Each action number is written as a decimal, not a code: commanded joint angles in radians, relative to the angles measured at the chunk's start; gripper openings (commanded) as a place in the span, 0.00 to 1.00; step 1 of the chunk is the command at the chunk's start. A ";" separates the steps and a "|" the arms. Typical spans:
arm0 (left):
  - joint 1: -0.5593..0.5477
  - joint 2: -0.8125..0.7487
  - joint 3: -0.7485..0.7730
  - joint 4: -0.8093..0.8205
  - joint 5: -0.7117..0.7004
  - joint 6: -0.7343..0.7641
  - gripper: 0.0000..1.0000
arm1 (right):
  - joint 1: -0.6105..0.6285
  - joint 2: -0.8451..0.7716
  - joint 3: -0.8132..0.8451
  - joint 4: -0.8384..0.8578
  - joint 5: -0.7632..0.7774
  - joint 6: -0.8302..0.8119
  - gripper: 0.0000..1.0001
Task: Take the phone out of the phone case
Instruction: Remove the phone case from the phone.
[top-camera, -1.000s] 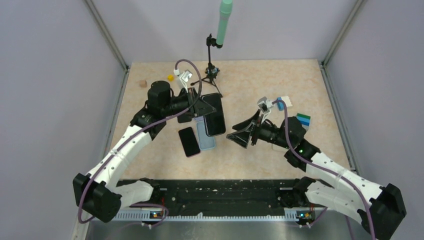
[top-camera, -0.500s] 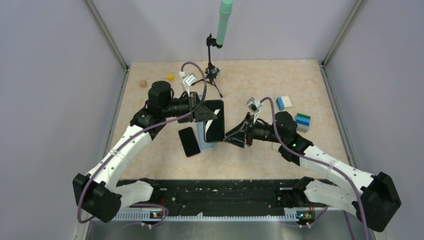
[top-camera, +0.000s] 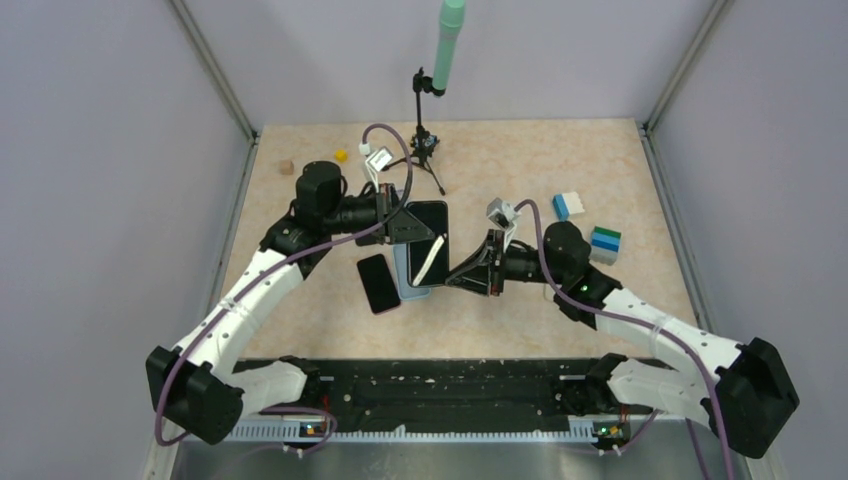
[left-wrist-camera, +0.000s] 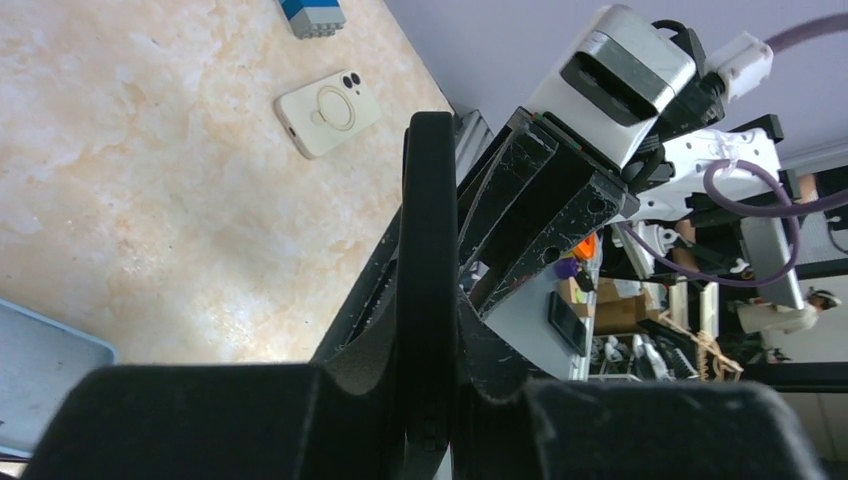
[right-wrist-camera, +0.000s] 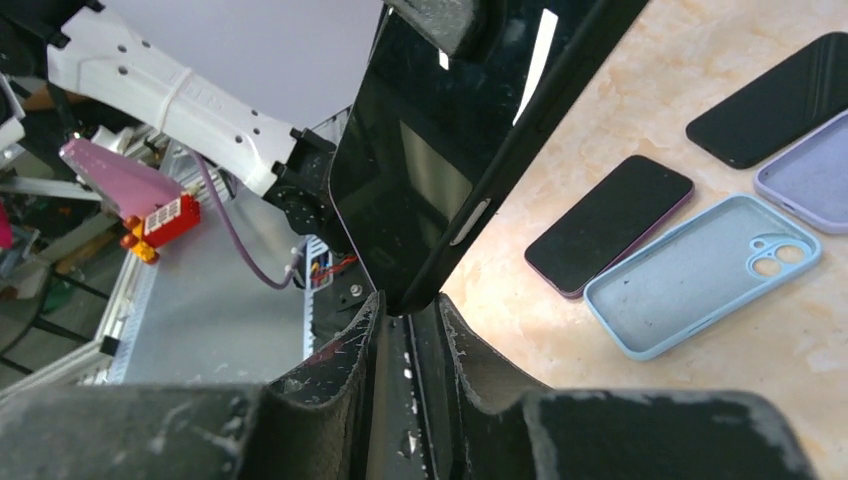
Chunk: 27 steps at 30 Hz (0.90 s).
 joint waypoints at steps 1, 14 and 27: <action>0.000 0.020 0.075 0.089 0.088 -0.157 0.00 | 0.008 -0.014 0.028 0.006 -0.025 -0.139 0.16; 0.000 0.041 0.055 0.243 0.164 -0.363 0.00 | 0.094 0.074 0.116 -0.164 0.229 -0.320 0.09; 0.000 0.053 0.064 0.246 0.156 -0.398 0.00 | 0.130 0.084 0.093 -0.180 0.490 -0.413 0.07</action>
